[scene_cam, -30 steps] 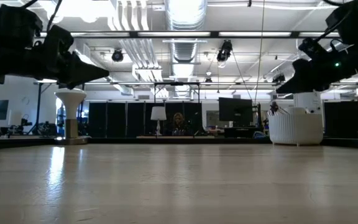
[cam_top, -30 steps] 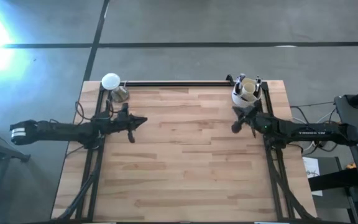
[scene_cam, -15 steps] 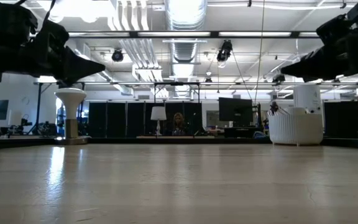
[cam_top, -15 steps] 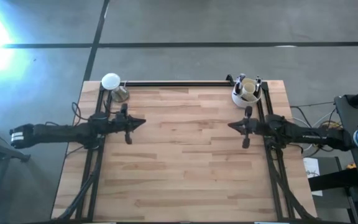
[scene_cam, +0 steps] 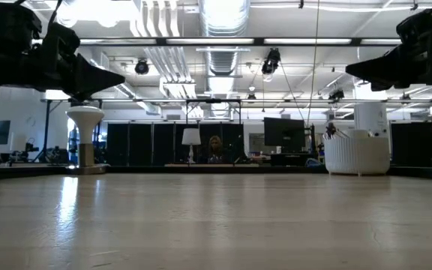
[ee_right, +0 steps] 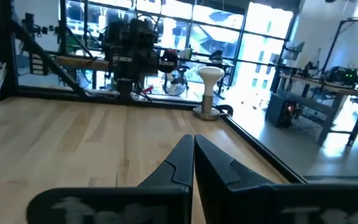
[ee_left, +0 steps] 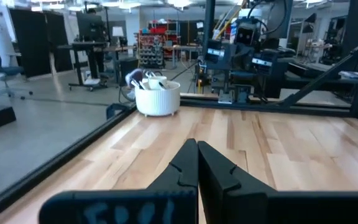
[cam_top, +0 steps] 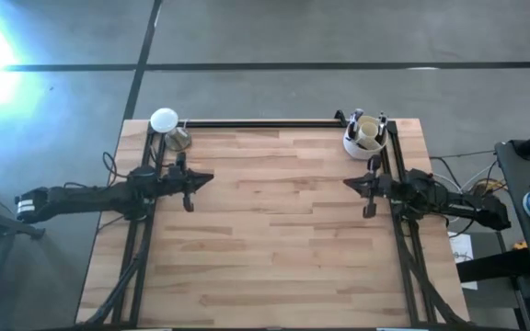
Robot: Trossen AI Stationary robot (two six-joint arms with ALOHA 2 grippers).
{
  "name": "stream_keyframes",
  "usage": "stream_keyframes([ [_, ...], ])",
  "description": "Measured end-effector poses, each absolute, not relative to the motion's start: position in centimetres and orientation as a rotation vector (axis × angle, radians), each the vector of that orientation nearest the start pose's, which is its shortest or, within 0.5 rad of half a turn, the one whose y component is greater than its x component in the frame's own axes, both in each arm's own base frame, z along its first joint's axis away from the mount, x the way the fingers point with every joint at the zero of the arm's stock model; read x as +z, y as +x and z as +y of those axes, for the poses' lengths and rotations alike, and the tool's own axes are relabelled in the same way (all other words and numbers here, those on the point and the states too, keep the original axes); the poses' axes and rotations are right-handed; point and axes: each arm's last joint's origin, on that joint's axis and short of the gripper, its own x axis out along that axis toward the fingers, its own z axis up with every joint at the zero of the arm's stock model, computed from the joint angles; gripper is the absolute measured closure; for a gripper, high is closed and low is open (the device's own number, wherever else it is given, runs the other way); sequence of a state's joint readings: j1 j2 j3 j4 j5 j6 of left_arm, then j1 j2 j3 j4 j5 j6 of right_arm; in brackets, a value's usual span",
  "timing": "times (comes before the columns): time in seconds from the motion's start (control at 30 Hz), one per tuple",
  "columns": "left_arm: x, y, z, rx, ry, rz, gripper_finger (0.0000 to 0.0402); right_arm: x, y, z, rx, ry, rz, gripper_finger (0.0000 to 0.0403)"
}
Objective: Put items in baskets/containers
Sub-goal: Return to Home Position
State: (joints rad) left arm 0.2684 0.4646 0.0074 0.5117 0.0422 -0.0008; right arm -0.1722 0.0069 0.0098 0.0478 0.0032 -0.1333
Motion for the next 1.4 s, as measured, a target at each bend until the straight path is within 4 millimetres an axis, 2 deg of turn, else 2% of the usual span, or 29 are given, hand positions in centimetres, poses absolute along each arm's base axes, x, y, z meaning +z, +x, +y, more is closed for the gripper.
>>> stream_keyframes([
  [0.27, 17.4, 12.1, 3.7, 0.316, 0.06, -0.06, 0.0401, 17.4, 9.5, -1.8, -0.228, -0.113, -0.077, 0.0395],
  [0.47, 17.5, 11.9, 4.1, 0.373, 0.069, -0.064, 0.0401, 17.5, 9.4, -2.1, -0.356, -0.176, -0.064, 0.0394],
  [0.63, 17.7, 11.7, 4.6, 0.408, 0.069, -0.081, 0.0402, 18.1, 9.3, -2.1, -0.368, -0.211, -0.119, 0.0394],
  [1.03, 18.0, 11.6, 4.6, 0.32, -0.1, -0.145, 0.0402, 20.0, 8.7, -2.0, -0.369, -0.264, -0.098, 0.0394],
  [1.4, 17.4, 11.6, 4.5, 0.311, -0.139, -0.088, 0.0401, 20.0, 8.7, -2.0, -0.371, -0.286, -0.079, 0.0394],
])
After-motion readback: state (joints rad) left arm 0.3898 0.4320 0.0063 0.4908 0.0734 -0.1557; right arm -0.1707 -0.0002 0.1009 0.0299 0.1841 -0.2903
